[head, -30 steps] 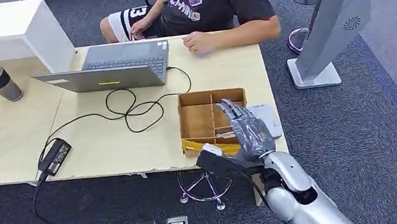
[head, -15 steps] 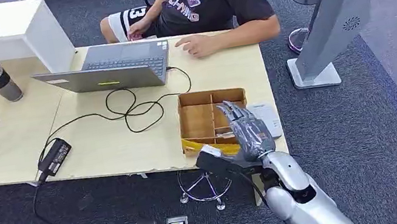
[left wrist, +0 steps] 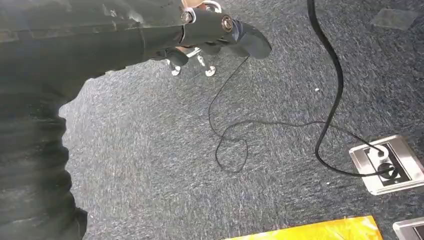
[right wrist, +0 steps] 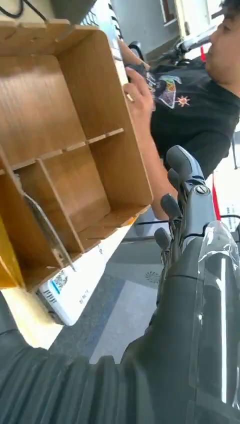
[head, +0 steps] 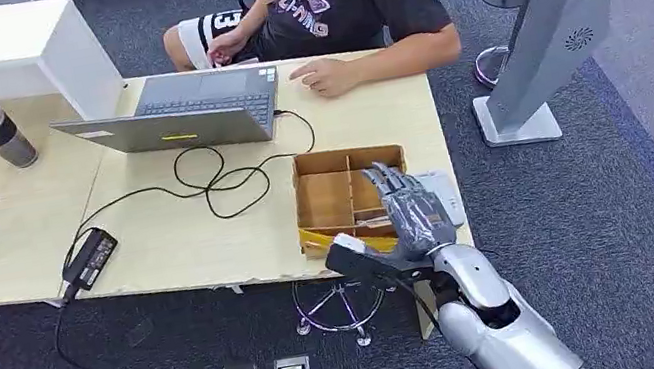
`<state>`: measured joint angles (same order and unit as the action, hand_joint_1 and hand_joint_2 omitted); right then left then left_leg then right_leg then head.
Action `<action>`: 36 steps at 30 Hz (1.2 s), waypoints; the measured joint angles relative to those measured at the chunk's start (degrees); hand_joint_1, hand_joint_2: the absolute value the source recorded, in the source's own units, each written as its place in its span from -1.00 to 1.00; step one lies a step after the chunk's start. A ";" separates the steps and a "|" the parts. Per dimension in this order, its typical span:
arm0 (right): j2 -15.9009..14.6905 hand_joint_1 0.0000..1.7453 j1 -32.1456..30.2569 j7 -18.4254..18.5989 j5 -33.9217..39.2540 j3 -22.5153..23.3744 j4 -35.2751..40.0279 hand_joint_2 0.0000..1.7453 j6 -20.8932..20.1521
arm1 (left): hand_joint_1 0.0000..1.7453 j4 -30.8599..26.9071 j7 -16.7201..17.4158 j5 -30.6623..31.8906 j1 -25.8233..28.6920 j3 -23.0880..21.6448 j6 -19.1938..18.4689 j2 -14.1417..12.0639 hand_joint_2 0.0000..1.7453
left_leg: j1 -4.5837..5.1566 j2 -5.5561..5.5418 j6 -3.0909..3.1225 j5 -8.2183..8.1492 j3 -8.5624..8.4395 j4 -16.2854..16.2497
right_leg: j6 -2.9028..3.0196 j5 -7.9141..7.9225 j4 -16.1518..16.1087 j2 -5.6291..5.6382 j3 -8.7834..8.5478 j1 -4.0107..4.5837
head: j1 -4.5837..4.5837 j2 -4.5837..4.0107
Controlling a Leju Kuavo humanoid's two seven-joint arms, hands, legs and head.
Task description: Pass the card to the sensor for recognition and then transmit it.
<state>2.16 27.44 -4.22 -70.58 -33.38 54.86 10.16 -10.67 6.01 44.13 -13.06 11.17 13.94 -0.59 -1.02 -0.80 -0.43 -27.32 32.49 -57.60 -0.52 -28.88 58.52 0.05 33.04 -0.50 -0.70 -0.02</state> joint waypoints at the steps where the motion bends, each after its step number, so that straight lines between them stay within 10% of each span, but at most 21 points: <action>1: 0.00 -1.00 0.23 0.00 -0.07 0.00 -0.28 1.00 0.13 | -1.00 0.00 0.00 0.06 -0.02 -0.02 0.00 0.00 1.00 | 0.00 0.00 0.00 0.00 0.00 0.00 | 0.00 0.00 0.00 0.00 0.00 0.00 | 0.00 0.00; 36: 1.07 -1.00 2.41 -0.59 -0.74 0.00 -6.91 1.00 1.42 | -1.00 0.00 0.00 0.07 -0.10 -0.46 0.04 0.00 1.00 | 0.00 0.00 0.00 0.00 0.00 0.00 | 0.00 0.00 0.00 0.00 0.00 0.00 | 0.00 0.02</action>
<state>3.24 29.85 -4.81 -71.32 -33.38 47.95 11.58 -10.67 6.01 44.19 -13.15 10.71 13.99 -0.59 -1.02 -0.80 -0.43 -27.32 32.49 -57.60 -0.53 -28.87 58.52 0.06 33.04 -0.50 -0.70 0.00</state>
